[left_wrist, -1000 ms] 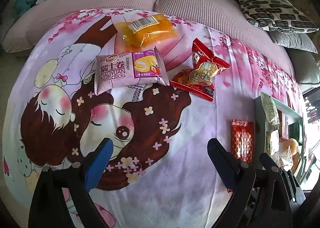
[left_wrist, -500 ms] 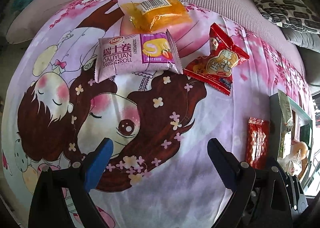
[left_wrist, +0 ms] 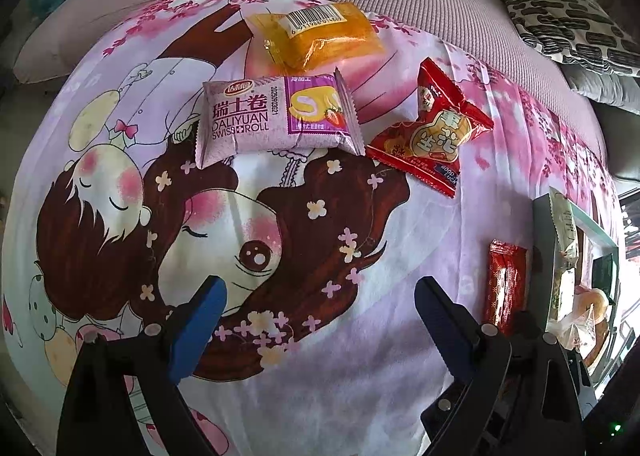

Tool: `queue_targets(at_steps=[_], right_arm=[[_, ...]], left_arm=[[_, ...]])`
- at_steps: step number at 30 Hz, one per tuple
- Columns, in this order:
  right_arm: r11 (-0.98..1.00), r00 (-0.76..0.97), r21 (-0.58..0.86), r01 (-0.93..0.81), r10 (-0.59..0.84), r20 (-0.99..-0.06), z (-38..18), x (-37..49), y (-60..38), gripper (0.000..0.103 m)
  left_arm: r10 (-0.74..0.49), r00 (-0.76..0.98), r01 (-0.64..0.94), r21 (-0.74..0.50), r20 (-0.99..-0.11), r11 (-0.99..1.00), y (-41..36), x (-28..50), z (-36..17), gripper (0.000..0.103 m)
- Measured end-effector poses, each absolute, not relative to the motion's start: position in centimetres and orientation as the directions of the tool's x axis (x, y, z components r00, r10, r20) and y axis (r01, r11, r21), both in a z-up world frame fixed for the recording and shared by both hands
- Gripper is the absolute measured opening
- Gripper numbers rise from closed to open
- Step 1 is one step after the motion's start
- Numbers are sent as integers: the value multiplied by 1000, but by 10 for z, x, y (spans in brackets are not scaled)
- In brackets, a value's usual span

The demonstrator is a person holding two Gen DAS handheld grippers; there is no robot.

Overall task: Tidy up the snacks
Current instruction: 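Move both open tools from the tray back over the snack pile, then grasp the red patterned pack with the right tool while the left tool grasps the pink Daliyuan swiss roll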

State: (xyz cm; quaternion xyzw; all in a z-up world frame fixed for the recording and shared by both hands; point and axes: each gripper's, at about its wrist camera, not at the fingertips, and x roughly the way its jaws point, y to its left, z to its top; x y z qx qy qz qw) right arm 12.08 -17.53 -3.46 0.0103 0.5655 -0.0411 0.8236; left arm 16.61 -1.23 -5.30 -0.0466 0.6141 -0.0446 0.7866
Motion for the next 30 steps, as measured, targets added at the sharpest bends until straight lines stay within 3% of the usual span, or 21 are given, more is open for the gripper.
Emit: queue_targets(at_steps=[19,30], right_arm=[[973,399,208,102,152,-904,-23,118,-188,72],[992,379,23,126,-27,-925,-34,123,-182,70]], left_arm=[[-133,246,-14,-141,-960,990,-6,167,-52,95],[-172,253,-34,-186,-952,982,-2,165,-47,95]])
